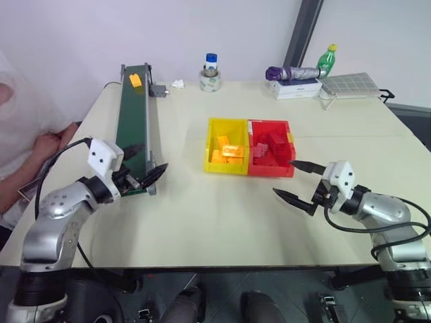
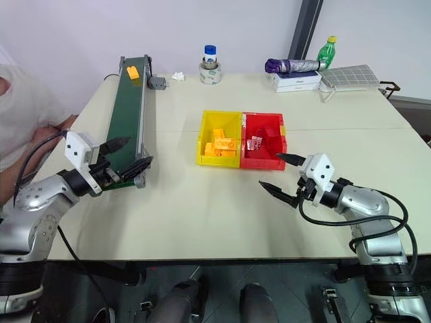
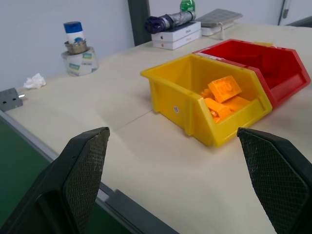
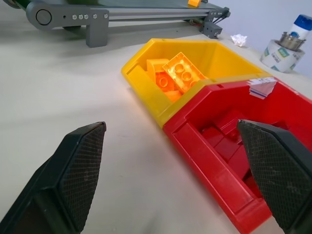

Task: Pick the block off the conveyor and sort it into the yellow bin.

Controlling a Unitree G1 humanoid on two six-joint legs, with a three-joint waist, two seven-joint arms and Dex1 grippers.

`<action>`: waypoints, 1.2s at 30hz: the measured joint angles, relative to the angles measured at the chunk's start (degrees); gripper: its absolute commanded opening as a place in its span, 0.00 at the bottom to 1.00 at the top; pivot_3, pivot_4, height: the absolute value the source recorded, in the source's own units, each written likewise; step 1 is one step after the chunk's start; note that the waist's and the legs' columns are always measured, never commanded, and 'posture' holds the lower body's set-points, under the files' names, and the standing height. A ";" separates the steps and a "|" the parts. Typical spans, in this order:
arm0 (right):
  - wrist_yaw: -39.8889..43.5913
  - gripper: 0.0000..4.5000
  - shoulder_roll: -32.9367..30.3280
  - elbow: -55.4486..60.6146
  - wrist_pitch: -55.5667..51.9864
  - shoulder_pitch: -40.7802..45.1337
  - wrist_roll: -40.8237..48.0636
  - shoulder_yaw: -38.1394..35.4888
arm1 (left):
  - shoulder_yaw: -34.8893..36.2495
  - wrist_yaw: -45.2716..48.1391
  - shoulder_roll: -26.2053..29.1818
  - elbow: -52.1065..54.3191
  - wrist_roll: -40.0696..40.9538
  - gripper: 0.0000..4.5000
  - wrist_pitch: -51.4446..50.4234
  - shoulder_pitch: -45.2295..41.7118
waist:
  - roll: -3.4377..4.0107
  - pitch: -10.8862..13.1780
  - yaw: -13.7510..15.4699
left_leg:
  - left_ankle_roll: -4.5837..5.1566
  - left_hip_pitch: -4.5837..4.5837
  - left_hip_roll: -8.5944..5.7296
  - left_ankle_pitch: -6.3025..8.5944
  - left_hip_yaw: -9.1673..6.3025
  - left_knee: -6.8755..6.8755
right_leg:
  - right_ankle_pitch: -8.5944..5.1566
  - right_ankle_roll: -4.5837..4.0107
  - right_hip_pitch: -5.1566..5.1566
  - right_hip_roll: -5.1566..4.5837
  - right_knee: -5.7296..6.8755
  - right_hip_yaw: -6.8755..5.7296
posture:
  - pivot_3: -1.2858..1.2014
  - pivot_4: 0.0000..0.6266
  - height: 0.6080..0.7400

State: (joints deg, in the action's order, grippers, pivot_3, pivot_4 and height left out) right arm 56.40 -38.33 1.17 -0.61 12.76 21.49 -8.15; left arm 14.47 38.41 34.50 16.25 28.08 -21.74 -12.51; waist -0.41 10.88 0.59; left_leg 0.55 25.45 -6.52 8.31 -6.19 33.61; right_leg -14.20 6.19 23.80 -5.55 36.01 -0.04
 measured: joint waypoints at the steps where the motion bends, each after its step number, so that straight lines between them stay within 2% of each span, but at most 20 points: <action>1: 0.04 1.00 0.01 -0.16 0.09 0.01 0.00 0.01 | 0.67 -1.34 -0.77 0.86 0.05 0.98 -0.01 0.50 | 0.00 0.00 0.01 | 0.00 0.00 0.00 0.00 0.00 0.00 | 0.00 0.00 -0.01 0.00 0.00 0.00 | 0.52 0.24 1.00; 6: 0.28 1.00 0.05 -0.45 0.33 0.14 0.01 0.03 | 3.34 -16.04 -8.84 6.30 -5.50 0.98 1.15 3.99 | 0.00 0.00 0.12 | 0.00 -0.01 -0.01 0.00 0.02 0.04 | 0.00 0.01 -0.04 -0.01 -0.01 0.00 | 0.52 0.24 1.00; 12: 0.54 1.00 0.09 -0.84 0.44 0.82 0.02 0.15 | 2.53 -31.47 -19.07 11.24 -15.40 0.98 2.66 8.90 | -0.02 0.00 0.18 | 0.00 -0.03 -0.01 0.00 0.03 0.13 | 0.01 0.02 -0.11 0.00 -0.02 -0.03 | 0.52 0.24 1.00; 16: 0.62 1.00 0.09 -0.90 0.44 0.82 0.06 0.14 | 0.30 -37.31 -23.96 11.96 -19.42 0.98 2.65 10.80 | -0.03 0.00 0.30 | 0.00 -0.03 -0.01 0.00 0.01 0.20 | 0.02 0.02 -0.18 -0.01 -0.01 -0.10 | 0.52 0.24 1.00; 21: 0.63 1.00 0.09 -0.89 0.43 0.81 0.10 0.14 | -2.36 -38.99 -24.95 11.98 -22.26 0.98 2.68 10.27 | -0.03 0.00 0.19 | 0.00 -0.03 0.00 0.00 0.01 0.25 | 0.01 0.03 -0.22 -0.01 -0.01 -0.11 | 0.52 0.24 1.00; 36: 0.43 1.00 0.11 -0.89 0.44 0.80 0.08 0.14 | -2.21 -39.51 -24.74 11.27 -22.86 0.98 2.79 8.91 | -0.03 0.00 0.20 | 0.00 -0.03 0.00 0.00 0.01 0.25 | 0.01 0.03 -0.21 0.00 -0.01 -0.12 | 0.52 0.24 1.00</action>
State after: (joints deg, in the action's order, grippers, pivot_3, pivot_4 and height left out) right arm 56.83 -38.22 0.27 -0.17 13.56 21.57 -8.01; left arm 12.26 -1.10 9.76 27.53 5.23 -18.95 -3.60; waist -0.44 10.88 0.80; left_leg 0.55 25.41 -6.53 8.31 -6.18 33.86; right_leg -14.19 6.22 23.60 -5.55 36.00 -0.16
